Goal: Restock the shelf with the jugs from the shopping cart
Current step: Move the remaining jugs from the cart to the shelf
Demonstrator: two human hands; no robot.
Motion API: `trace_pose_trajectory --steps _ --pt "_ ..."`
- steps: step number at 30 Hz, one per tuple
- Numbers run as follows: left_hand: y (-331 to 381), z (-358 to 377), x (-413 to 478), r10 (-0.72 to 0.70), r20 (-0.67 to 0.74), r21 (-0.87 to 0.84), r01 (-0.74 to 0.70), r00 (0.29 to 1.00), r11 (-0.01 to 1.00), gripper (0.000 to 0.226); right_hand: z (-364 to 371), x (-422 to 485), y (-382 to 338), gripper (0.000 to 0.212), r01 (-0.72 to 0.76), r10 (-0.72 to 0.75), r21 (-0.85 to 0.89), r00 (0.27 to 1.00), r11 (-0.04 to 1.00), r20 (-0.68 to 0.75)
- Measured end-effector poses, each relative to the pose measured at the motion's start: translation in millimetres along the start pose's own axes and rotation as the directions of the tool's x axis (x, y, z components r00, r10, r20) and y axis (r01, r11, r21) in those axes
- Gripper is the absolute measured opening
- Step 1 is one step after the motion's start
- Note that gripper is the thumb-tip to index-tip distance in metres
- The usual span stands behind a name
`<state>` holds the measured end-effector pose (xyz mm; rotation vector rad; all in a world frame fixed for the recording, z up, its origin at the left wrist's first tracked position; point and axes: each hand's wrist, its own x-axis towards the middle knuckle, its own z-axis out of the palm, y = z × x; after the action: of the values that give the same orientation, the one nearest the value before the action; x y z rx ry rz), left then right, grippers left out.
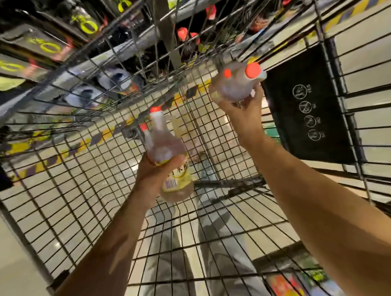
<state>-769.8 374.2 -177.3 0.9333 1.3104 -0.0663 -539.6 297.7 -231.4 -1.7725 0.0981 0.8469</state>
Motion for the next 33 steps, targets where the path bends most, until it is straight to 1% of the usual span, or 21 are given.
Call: trace_pose_trajectory --steps 4,7,8,10,11,14,17,18,19,20,22,23,25,26,28,29,30,31,33 --pt "-2 -7 1 -0.018 0.015 -0.028 0.019 1.000 0.999 0.041 6 10 0 0.086 0.084 -0.087 -0.068 0.995 0.994 -0.045" --pt "-3 -13 -3 -0.014 -0.010 -0.042 0.013 1.000 0.999 0.043 7 16 -1 0.075 0.063 -0.067 -0.083 0.997 0.995 -0.045" --pt "-2 -14 -6 -0.015 -0.016 -0.057 0.014 1.000 0.998 0.045 5 17 -3 0.074 0.066 -0.068 -0.093 0.998 0.994 -0.018" --pt "1 -17 -14 -0.017 -0.038 -0.083 0.014 0.999 0.996 0.048 0 22 -4 0.083 0.042 -0.039 -0.100 0.998 0.994 0.039" --pt "2 -18 -18 -0.017 -0.046 -0.093 0.012 0.999 0.996 0.048 -1 19 -10 0.081 0.041 -0.034 -0.087 0.997 0.995 0.071" --pt "9 -24 -38 -0.002 -0.068 -0.120 -0.006 0.998 0.993 0.035 -9 -8 -24 0.062 0.068 -0.057 -0.073 0.988 0.995 0.144" --pt "17 -32 -66 0.024 -0.046 -0.130 -0.029 0.999 0.991 0.018 -16 -46 -44 0.047 0.000 -0.001 0.001 0.963 1.000 0.269" --pt "22 -34 -78 0.031 -0.040 -0.138 -0.036 0.999 0.990 0.018 -17 -61 -52 0.038 -0.022 0.015 0.018 0.945 1.000 0.328" --pt "26 -36 -90 0.036 -0.041 -0.145 -0.042 0.999 0.989 0.026 -16 -74 -62 0.031 -0.046 0.036 0.019 0.929 0.999 0.367" --pt "31 -38 -102 0.035 -0.049 -0.149 -0.042 0.998 0.988 0.038 -16 -89 -71 0.030 -0.075 0.063 0.016 0.916 0.997 0.395" --pt "38 -44 -128 0.028 -0.080 -0.179 -0.042 0.996 0.983 0.054 -13 -118 -93 0.038 -0.117 0.094 0.026 0.896 0.993 0.434" --pt "41 -48 -141 0.028 -0.094 -0.201 -0.047 0.995 0.978 0.056 -10 -131 -104 0.035 -0.122 0.100 0.019 0.888 0.992 0.448" --pt "45 -60 -170 0.044 -0.109 -0.248 -0.070 0.993 0.966 0.060 -2 -158 -127 0.017 -0.126 0.110 0.003 0.878 0.992 0.466" --pt "47 -67 -184 0.058 -0.113 -0.265 -0.086 0.992 0.960 0.067 2 -172 -138 0.015 -0.130 0.118 -0.007 0.875 0.991 0.469" --pt "53 -80 -211 0.097 -0.125 -0.299 -0.131 0.987 0.945 0.087 11 -200 -158 0.019 -0.130 0.105 0.013 0.855 0.991 0.507" --pt "57 -88 -224 0.121 -0.151 -0.316 -0.164 0.981 0.934 0.094 17 -213 -167 0.025 -0.113 0.077 0.032 0.837 0.993 0.542" --pt "62 -95 -237 0.147 -0.181 -0.330 -0.201 0.972 0.922 0.092 23 -227 -176 0.032 -0.099 0.053 0.047 0.814 0.994 0.578" --pt "65 -104 -250 0.181 -0.207 -0.341 -0.244 0.962 0.908 0.080 30 -240 -185 0.034 -0.083 0.033 0.054 0.791 0.995 0.611" --pt "72 -123 -273 0.237 -0.247 -0.382 -0.320 0.939 0.867 0.047 45 -268 -202 0.025 -0.053 -0.003 0.064 0.746 0.997 0.666"
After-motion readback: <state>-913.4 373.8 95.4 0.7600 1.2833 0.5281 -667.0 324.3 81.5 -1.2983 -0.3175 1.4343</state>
